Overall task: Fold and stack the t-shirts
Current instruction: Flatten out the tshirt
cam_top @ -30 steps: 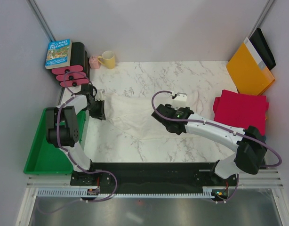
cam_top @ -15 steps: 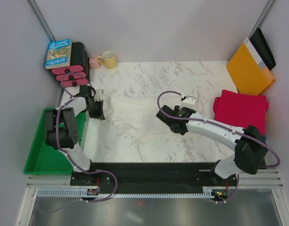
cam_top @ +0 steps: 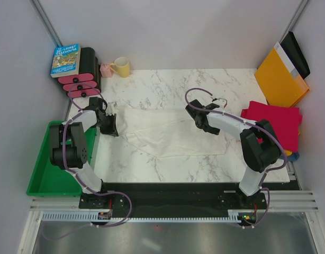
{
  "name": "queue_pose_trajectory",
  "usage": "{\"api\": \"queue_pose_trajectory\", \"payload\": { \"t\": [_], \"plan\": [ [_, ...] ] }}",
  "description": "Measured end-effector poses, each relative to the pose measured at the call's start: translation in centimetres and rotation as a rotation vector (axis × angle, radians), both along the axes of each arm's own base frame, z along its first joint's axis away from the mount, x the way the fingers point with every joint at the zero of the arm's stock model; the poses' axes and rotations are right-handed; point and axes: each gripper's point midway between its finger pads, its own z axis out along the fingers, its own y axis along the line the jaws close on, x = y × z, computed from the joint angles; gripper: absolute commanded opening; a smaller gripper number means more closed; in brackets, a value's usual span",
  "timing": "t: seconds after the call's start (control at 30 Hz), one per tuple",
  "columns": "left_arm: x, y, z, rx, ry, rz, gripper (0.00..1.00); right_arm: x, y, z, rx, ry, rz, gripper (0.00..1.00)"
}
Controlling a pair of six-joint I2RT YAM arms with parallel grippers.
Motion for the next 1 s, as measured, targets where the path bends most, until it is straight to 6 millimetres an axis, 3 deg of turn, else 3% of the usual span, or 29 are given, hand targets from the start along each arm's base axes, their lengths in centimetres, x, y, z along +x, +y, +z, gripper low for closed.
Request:
{"api": "queue_pose_trajectory", "payload": {
  "t": [0.2,0.4,0.7,0.73,0.97,1.0],
  "plan": [
    [-0.5,-0.2,0.0,-0.01,0.017,-0.003,0.02,1.7,0.0,-1.7,-0.006,0.029,0.007,0.48],
    [-0.9,-0.2,0.0,-0.011,0.027,-0.005,0.02,2.7,-2.1,-3.0,0.002,0.046,-0.046,0.48],
    [-1.0,-0.2,0.0,-0.011,0.031,-0.006,0.02,2.7,-2.6,-4.5,0.039,0.074,-0.037,0.47],
    [-1.0,-0.2,0.0,-0.011,0.031,-0.006,0.02,2.7,-2.5,-4.7,0.045,0.077,-0.035,0.45],
    [-1.4,-0.2,0.0,-0.011,0.045,-0.006,0.02,3.0,-2.2,-5.4,0.06,0.066,-0.024,0.0],
    [-1.4,-0.2,0.0,-0.011,0.046,-0.006,0.02,3.0,-2.1,-5.5,0.063,0.062,-0.024,0.0]
  ]
}}
